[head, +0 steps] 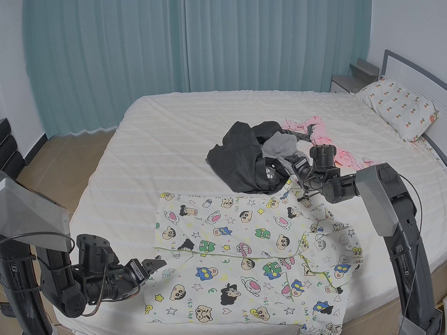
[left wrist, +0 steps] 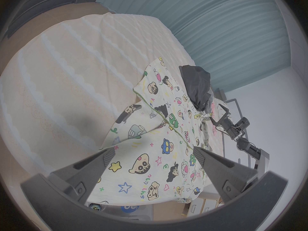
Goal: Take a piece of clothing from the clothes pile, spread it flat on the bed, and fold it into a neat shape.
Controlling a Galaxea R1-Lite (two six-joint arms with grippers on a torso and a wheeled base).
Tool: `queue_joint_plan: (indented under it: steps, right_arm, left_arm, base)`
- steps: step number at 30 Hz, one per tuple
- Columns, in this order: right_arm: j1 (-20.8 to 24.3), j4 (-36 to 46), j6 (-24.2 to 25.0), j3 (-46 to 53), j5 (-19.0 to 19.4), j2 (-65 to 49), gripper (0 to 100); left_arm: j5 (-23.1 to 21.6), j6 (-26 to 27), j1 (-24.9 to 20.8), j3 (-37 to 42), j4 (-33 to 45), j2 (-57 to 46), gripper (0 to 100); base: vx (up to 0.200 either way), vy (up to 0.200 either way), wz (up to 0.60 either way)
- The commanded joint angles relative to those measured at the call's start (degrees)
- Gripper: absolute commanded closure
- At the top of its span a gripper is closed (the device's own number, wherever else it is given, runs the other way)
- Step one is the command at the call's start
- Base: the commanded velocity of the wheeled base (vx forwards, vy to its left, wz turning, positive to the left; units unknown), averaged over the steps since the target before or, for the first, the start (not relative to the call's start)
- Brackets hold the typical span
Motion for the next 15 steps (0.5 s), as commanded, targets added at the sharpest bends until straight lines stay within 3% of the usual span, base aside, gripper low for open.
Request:
queue_joint_plan:
  steps: [1,8,13,15]
  right_arm:
    - [0.1,0.14,-1.17,-0.76,-0.95,5.14,0]
    - [-0.17,0.41,-1.34,-0.76,-2.89,2.68,0]
    - [-1.49,0.49,-1.96,-0.76,-2.01,-9.1,0]
    - [-1.49,-0.03,-4.86,7.4,-0.78,-13.93,0]
  left_arm:
    - [0.01,-0.02,0.13,-0.04,-0.02,0.49,0]
    - [0.01,-0.02,0.13,0.05,-0.11,0.41,0]
    - [-0.43,-0.11,-0.13,0.93,-0.11,-0.38,0]
    - [-0.52,-0.11,-0.48,1.45,-0.28,-0.91,0]
  base:
    - [0.0,0.0,0.0]
    - [0.0,0.0,0.0]
    - [0.0,0.0,0.0]
    - [0.0,0.0,0.0]
